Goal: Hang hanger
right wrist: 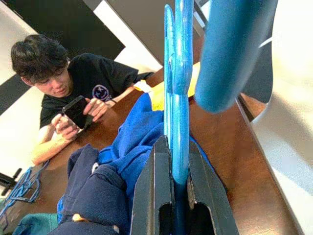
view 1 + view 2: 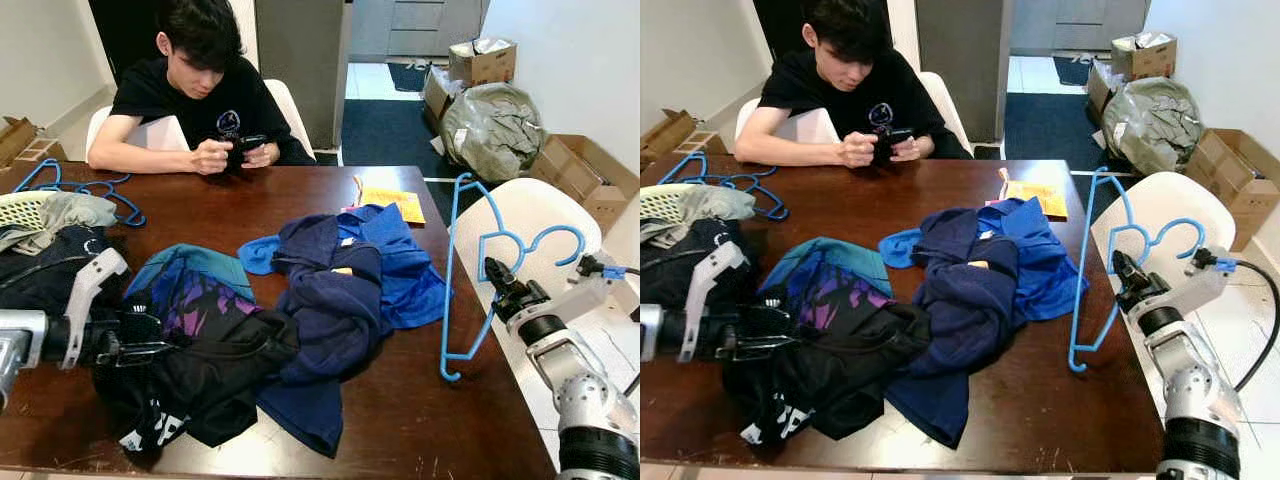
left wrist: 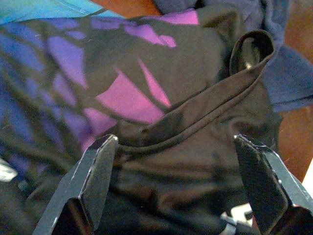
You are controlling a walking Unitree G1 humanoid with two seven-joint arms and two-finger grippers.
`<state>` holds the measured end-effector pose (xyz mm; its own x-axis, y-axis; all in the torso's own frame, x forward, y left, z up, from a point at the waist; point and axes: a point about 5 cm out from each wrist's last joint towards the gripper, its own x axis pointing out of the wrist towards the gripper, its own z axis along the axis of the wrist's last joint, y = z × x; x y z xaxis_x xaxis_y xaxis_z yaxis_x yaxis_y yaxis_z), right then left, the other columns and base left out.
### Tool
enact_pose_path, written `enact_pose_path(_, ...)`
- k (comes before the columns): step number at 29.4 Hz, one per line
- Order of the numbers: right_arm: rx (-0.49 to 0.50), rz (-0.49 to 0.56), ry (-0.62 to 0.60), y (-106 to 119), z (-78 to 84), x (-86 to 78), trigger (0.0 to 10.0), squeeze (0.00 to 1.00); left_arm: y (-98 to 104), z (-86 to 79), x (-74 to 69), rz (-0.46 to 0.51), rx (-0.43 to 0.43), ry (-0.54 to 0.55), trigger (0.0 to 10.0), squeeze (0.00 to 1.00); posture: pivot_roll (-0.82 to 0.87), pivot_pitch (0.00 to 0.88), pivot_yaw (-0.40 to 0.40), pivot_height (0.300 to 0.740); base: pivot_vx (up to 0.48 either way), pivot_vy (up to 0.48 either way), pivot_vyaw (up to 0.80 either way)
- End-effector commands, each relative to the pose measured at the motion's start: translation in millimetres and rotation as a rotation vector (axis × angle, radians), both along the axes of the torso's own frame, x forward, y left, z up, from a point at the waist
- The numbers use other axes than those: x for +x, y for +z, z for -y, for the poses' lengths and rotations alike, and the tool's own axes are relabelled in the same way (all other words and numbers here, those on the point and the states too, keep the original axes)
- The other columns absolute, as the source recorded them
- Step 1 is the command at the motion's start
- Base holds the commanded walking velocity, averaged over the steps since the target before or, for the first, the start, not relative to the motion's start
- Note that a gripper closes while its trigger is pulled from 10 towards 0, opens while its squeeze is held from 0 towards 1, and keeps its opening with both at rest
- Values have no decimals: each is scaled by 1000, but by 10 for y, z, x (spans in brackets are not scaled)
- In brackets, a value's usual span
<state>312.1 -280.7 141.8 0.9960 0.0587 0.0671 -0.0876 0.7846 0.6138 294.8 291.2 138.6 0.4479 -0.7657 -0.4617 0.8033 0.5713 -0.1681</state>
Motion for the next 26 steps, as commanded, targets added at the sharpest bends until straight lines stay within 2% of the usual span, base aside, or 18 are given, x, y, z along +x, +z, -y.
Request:
enact_pose_path(1,-14,-12,6,-4,5,-26,10000,0,-58,33,7,-15,-12,-13,10000,0,-139,87,-30,740,0,0,0)
enact_pose_path(6,-23,-16,5,10,13,-37,10000,0,-115,90,46,-22,-42,-27,10000,0,-145,96,-34,740,0,0,0)
enact_pose_path(7,-26,-17,5,13,15,-40,10000,0,-153,130,42,-38,-50,-49,4745,0,-148,100,-33,740,0,0,0)
enact_pose_path(8,-28,-18,5,15,15,-41,10000,0,-185,162,39,-52,-54,-63,2275,0,-148,100,-33,740,0,0,0)
enact_pose_path(9,-28,-18,5,15,15,-41,10000,0,-185,162,39,-52,-54,-63,2275,0,-148,100,-33,740,0,0,0)
enact_pose_path(10,-30,-18,5,17,14,-46,10000,0,-216,192,36,-61,-52,-79,0,0,-150,102,-30,740,0,0,0)
enact_pose_path(20,-24,-18,-1,24,5,-68,10000,0,-253,221,32,-87,-67,-119,0,0,-146,107,-21,740,0,0,0)
enact_pose_path(26,-2,-12,-5,18,-15,-49,10000,0,-113,139,44,-46,-49,-134,0,0,-123,104,-9,740,0,0,0)
